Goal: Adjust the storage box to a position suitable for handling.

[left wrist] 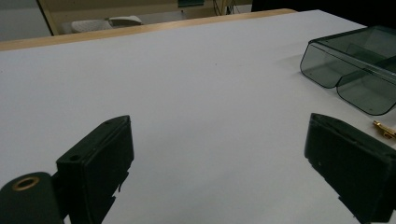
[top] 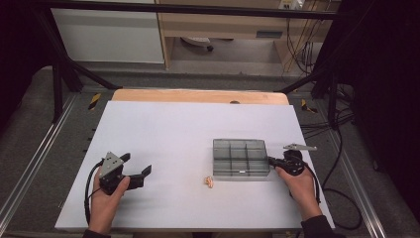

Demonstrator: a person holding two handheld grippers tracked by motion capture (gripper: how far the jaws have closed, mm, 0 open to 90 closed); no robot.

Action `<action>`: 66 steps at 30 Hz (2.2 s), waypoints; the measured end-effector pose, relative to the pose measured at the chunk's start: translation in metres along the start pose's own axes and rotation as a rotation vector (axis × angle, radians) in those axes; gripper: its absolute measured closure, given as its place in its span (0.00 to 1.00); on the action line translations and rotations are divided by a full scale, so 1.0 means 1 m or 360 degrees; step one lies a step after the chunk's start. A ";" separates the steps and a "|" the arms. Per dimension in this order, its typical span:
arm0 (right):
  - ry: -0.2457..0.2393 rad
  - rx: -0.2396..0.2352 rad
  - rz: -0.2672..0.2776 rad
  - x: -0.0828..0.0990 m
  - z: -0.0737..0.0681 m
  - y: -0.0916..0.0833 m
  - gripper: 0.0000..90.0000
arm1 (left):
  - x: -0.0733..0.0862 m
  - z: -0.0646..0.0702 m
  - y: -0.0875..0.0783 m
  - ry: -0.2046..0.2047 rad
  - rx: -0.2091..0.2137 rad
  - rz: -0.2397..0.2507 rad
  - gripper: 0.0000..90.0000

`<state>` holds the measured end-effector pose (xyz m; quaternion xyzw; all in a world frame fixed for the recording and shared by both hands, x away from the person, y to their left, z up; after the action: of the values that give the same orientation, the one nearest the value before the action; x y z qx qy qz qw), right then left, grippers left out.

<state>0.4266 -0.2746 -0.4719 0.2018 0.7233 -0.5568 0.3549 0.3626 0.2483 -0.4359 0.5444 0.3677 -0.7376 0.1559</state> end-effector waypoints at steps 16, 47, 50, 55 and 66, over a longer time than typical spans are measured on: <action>-0.0047 -0.0088 0.0014 -0.004 -0.022 0.009 1.00 | 0.001 -0.001 0.002 -0.0002 0.0002 -0.0006 0.09; -0.0178 -0.0238 -0.0006 -0.019 -0.069 0.037 1.00 | -0.001 -0.019 0.043 0.0015 0.0009 -0.0088 0.10; -0.0184 -0.0258 -0.0017 -0.021 -0.075 0.040 1.00 | -0.002 -0.021 0.050 0.0022 0.0010 -0.0094 0.11; -0.0222 -0.0283 -0.0019 -0.024 -0.086 0.045 1.00 | -0.003 -0.024 0.058 0.0021 0.0014 -0.0119 0.16; -0.0249 -0.0328 -0.0014 -0.031 -0.106 0.052 1.00 | -0.004 -0.032 0.064 0.0015 0.0003 -0.0166 0.21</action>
<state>0.4522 -0.1552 -0.4698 0.1170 0.7478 -0.4951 0.4266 0.4264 0.2272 -0.4605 0.5281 0.3955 -0.7426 0.1151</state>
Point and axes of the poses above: each handheld gripper's, and its own axes: y roughly forward along the jaws, x roughly out of its underside, z roughly to its right, the point moved 2 cm from there along y, roughly forward along the jaws, and after that the axes turned 14 degrees about x, right-handed, at the moved point
